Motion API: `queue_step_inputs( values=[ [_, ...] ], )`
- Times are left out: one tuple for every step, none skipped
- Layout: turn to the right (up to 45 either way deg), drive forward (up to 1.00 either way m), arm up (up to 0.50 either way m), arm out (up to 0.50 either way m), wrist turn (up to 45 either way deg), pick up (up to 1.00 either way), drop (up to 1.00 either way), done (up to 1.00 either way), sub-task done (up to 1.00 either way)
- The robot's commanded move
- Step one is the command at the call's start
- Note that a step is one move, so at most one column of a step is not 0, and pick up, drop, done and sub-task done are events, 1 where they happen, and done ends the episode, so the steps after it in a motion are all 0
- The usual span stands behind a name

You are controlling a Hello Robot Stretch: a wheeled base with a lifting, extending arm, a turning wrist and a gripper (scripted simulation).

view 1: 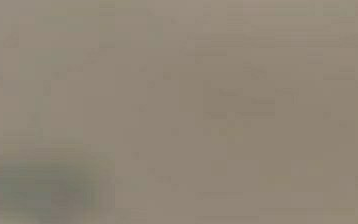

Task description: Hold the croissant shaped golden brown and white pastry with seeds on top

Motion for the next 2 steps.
queue_step_inputs(
  values=[
    [0.0, 0.0, 0.5, 0.0, 0.0, 0.0, 0.0, 0.0, 0.0],
    [0.0, 0.0, 0.38, 0.0, 0.0, 0.0, 0.0, 0.0, 0.0]
  ],
)
